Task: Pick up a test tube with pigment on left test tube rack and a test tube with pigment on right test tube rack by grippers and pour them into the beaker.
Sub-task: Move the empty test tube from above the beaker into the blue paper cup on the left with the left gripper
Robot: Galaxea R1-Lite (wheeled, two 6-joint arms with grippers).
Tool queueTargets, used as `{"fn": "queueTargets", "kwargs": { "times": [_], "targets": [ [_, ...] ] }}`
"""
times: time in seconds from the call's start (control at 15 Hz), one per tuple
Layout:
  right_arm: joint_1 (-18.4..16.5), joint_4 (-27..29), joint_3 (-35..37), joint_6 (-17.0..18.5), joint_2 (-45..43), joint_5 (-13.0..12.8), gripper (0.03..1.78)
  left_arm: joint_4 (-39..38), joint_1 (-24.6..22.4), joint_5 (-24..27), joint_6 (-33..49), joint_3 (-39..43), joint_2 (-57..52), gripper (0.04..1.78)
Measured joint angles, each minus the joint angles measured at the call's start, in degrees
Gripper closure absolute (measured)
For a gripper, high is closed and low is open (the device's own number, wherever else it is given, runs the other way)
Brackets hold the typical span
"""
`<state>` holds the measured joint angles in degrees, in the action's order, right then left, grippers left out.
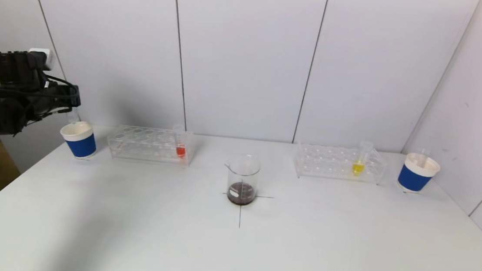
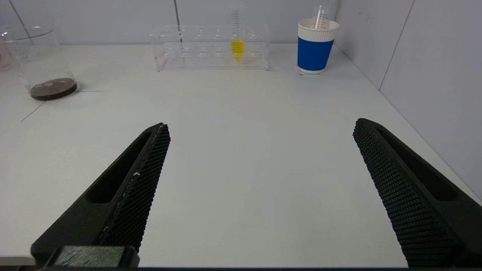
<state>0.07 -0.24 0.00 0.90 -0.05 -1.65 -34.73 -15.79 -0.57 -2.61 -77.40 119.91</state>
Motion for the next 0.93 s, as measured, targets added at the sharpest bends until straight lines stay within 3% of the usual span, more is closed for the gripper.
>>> {"fn": "queueTargets", "kwargs": {
  "times": [0.27, 0.93],
  "targets": [
    [0.0, 0.0, 0.0, 0.0, 0.0, 0.0, 0.04, -7.8, -0.6, 0.3, -0.3, 3.6, 1.2, 1.39],
    [0.0, 0.0, 0.0, 0.0, 0.0, 0.0, 0.04, -13.0, -1.0, 0.6, -0.4, 9.3, 3.5, 1.39]
  ]
}}
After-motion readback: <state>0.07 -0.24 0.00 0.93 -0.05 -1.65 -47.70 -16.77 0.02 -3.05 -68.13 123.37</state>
